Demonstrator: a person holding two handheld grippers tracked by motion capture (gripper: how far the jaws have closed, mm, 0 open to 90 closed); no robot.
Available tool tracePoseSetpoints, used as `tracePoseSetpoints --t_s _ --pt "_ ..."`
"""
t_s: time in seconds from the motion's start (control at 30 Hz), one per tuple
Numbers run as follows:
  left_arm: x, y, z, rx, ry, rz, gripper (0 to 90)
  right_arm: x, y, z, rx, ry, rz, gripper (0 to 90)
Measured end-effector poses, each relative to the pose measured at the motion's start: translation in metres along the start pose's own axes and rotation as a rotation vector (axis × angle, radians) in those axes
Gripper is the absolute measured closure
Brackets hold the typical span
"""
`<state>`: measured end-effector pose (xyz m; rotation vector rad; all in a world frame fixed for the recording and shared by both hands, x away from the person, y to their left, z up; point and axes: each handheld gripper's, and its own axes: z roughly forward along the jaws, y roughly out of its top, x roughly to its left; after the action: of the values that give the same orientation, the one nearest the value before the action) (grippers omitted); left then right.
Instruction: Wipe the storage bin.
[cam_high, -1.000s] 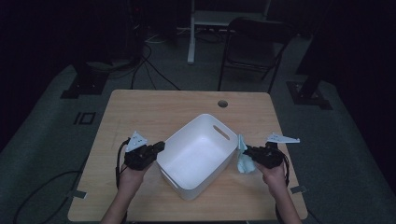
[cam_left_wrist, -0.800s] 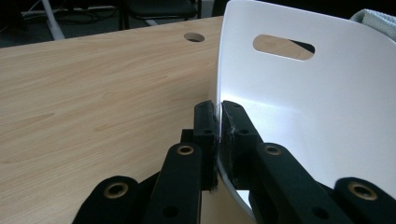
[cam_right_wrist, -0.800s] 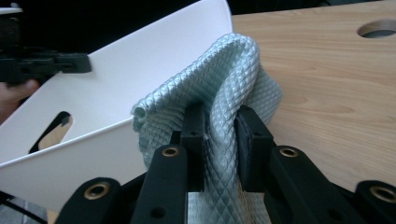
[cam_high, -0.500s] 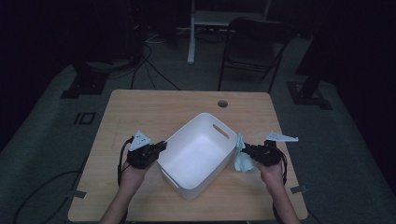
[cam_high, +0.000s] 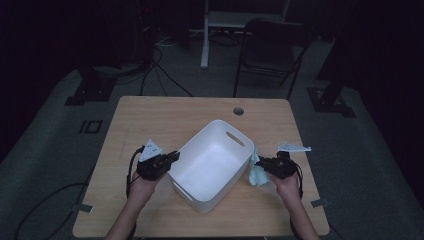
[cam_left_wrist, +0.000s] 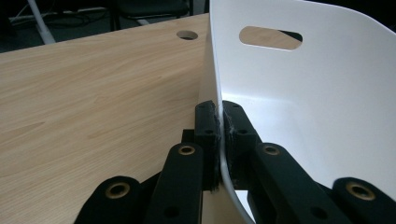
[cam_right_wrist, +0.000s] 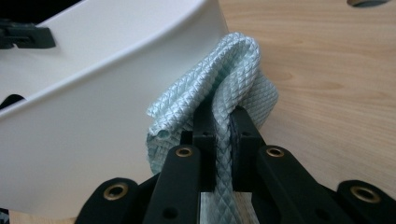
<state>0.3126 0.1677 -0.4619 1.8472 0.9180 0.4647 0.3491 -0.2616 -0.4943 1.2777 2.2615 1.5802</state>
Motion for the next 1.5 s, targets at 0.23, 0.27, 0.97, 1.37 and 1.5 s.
tracePoseSetpoints --t_s 0.23,0.27,0.97,1.37,1.5 --pt "-0.001 0.001 0.002 0.017 -0.001 0.010 85.6 -0.008 -0.006 0.009 0.037 -0.006 0.024 83.6" --pt "-0.001 0.001 0.002 0.016 -0.002 0.009 85.6 -0.008 -0.006 0.010 0.041 -0.006 0.027 83.6" --pt "-0.004 0.000 0.003 0.004 0.020 -0.015 85.9 -0.022 -0.024 0.038 0.198 -0.050 0.078 83.5" --pt "-0.010 0.001 0.004 0.007 0.045 -0.008 85.8 0.002 -0.003 0.006 0.048 -0.028 0.028 83.5" --pt "-0.010 0.001 0.005 0.007 0.038 -0.002 85.8 0.017 0.010 -0.014 -0.049 0.009 -0.012 83.5"
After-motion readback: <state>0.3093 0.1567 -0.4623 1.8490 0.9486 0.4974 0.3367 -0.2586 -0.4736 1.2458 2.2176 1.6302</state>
